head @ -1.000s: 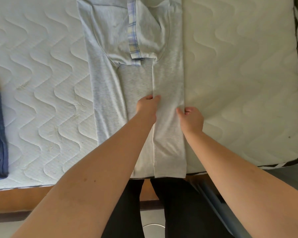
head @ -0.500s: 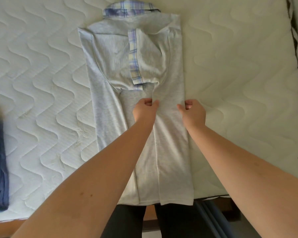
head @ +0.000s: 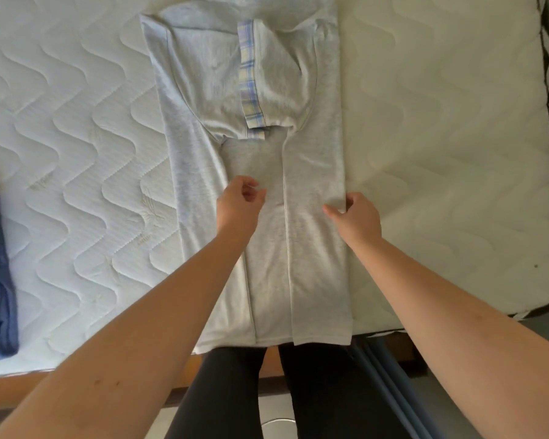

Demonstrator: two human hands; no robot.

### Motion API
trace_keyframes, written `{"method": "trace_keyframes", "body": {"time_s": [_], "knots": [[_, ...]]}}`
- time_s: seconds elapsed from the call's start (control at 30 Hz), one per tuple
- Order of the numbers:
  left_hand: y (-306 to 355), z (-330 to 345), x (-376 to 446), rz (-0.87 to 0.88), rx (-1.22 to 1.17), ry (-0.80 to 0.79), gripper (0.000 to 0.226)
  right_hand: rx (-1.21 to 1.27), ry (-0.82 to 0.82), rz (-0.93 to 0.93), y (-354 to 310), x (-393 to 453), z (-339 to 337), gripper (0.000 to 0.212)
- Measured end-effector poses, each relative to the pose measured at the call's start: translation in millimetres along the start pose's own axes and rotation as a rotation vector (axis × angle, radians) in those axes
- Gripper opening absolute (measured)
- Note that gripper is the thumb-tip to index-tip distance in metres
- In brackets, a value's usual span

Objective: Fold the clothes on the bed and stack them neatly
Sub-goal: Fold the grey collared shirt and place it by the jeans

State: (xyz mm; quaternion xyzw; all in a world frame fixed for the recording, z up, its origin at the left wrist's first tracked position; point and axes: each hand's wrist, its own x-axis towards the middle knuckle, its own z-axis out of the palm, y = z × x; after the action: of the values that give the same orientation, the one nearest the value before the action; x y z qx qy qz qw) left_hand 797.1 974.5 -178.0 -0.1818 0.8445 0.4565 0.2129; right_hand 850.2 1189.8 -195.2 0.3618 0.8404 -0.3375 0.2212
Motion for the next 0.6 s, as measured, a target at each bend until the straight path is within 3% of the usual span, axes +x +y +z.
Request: {"method": "trace_keyframes", "body": {"time_s": [0.07,0.23,0.33,0.43,0.6], "knots": [[-29,-18,-24,-0.024,-0.021,-0.002,0.011,-0.044,-0.039,0.051,15,-16,4,0.032],[-100,-46,-81,-0.116,0.02,0.056,0.016,0.065,-0.087,0.122,49,-61,13,0.032],[-135,-54,-112,-0.165,0.159,0.167,0.039,0.108,-0.114,0.137,66,-88,18,0.024],[-161,-60,-141,-0.379,0.258,0.263,0.064,0.087,-0.178,0.126,88,-115,23,0.022],[-182,-65,-177,-0.445,0.189,0.079,0.047,0.095,-0.293,0.142,121,-156,31,0.032]]}}
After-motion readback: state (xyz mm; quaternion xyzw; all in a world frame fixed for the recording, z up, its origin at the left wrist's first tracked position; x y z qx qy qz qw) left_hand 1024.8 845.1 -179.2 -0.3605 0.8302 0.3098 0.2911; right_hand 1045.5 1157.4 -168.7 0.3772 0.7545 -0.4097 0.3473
